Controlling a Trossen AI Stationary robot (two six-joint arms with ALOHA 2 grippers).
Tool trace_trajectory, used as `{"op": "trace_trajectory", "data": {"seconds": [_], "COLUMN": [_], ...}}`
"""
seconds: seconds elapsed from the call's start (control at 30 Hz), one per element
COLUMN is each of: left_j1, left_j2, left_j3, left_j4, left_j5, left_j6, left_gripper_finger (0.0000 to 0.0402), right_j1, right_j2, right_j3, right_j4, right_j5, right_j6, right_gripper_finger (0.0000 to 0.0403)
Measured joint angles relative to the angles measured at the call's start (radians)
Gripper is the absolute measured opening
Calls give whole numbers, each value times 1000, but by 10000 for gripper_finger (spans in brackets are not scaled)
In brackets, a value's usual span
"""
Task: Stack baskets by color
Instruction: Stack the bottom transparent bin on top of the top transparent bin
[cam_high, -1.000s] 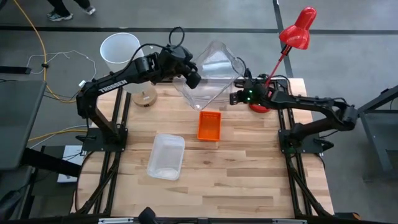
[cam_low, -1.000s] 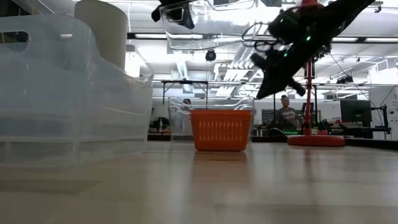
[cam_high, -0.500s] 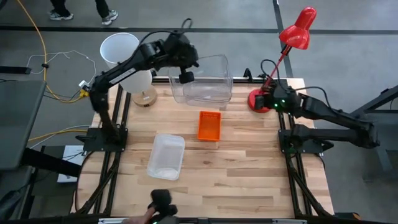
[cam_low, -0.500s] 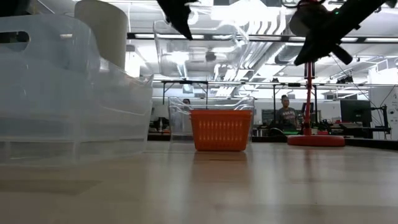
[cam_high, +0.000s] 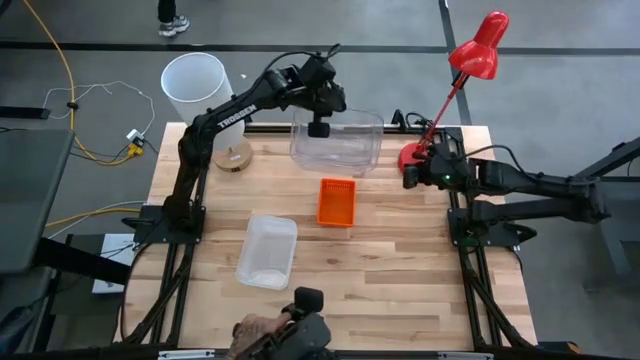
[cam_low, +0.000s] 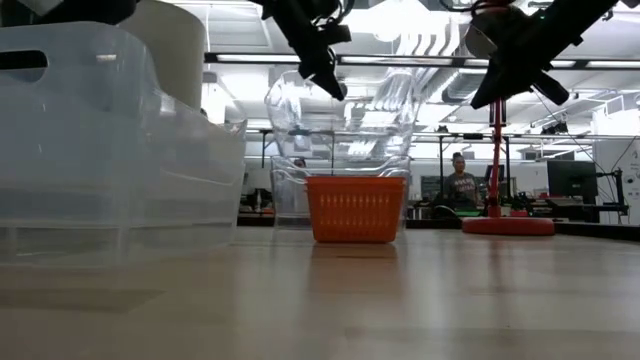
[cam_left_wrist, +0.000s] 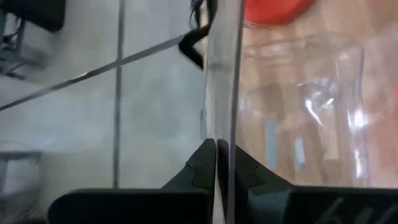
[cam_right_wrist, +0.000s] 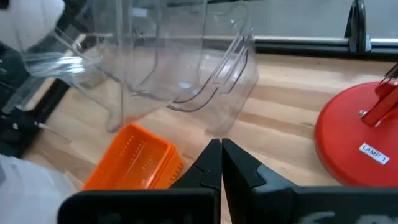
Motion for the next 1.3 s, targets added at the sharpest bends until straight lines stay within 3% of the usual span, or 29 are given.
{"op": "trace_trajectory", "data": {"seconds": [0.37,0.6,0.83,1.3], "left_j1": [8,9,7,35], "left_j2": [21,48,34,48], "left_j3": [0,0,0,0], "left_j4": [-12,-9,91,26], "left_j5": [91,18,12,-22], "left_j6": [49,114,108,113], "left_gripper_finger": [0,0,0,0], "right_j1": [32,32,32,32], "right_j2": [87,86,87,87], "right_j3": [0,0,0,0], "right_j4": [3,4,3,2], "right_j5": [3,-5,-12,-23], "right_j6": [9,13,13,13], "right_gripper_finger": [0,0,0,0]}}
